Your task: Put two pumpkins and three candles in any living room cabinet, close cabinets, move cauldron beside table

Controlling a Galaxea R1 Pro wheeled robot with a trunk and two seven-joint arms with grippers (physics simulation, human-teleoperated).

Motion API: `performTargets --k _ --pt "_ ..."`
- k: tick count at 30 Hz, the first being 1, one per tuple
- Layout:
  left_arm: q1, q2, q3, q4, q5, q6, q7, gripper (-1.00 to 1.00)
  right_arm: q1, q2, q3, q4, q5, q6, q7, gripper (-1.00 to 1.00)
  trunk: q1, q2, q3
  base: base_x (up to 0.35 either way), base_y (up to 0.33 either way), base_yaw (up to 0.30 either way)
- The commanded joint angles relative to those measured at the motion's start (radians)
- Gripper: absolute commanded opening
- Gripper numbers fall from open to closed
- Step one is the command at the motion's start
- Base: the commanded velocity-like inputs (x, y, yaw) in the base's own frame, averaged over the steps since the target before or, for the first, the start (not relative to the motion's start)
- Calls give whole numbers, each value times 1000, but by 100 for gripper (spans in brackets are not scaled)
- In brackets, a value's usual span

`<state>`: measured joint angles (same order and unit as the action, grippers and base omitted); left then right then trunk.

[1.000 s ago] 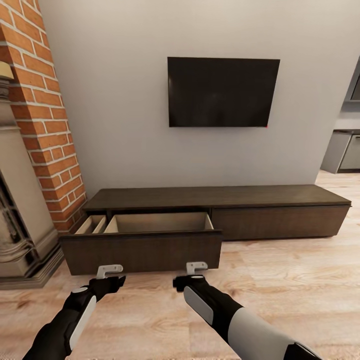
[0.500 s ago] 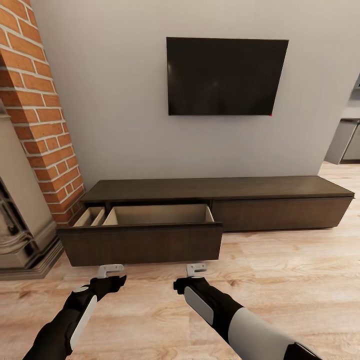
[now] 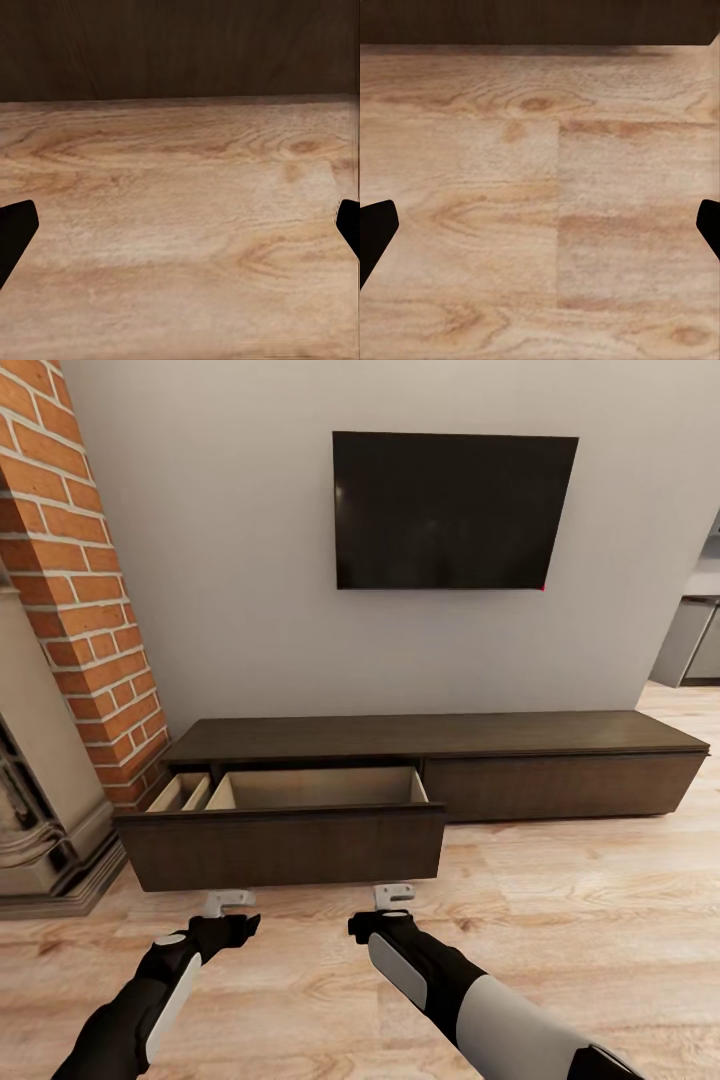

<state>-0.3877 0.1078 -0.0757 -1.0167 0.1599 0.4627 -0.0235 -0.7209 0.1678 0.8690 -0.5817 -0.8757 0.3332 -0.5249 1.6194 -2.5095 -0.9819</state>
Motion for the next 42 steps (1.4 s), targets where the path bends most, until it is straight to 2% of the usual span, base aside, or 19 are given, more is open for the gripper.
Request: performTargets --k 1,13,18,23,29,35,42 --pt "0 1 -8 -1 9 5 2 100 -1 -1 5 -2 -5 3 -7 100 0 0 -1 0 0 0" --pt "0 2 -16 -3 13 5 2 100 -1 1 8 -20 2 -4 -13 100 0 0 -1 21 0 0" --pt "0 4 -15 2 15 5 1 100 -1 1 11 -23 3 -16 -58 100 0 0 -1 1 0 0" --pt "0 5 -14 3 15 5 1 100 -1 1 10 -25 4 -21 -70 100 0 0 -1 0 0 0" --pt "0 6 -13 3 16 5 1 100 0 1 14 -23 4 -112 -52 100 0 0 -1 0 0 0" --pt "0 7 -9 4 18 6 0 100 0 1 15 -23 4 -163 -12 100 0 0 -1 35 0 0" --pt "0 7 -6 5 20 7 0 100 0 1 16 -24 6 -188 -2 100 0 0 -1 87 0 0"
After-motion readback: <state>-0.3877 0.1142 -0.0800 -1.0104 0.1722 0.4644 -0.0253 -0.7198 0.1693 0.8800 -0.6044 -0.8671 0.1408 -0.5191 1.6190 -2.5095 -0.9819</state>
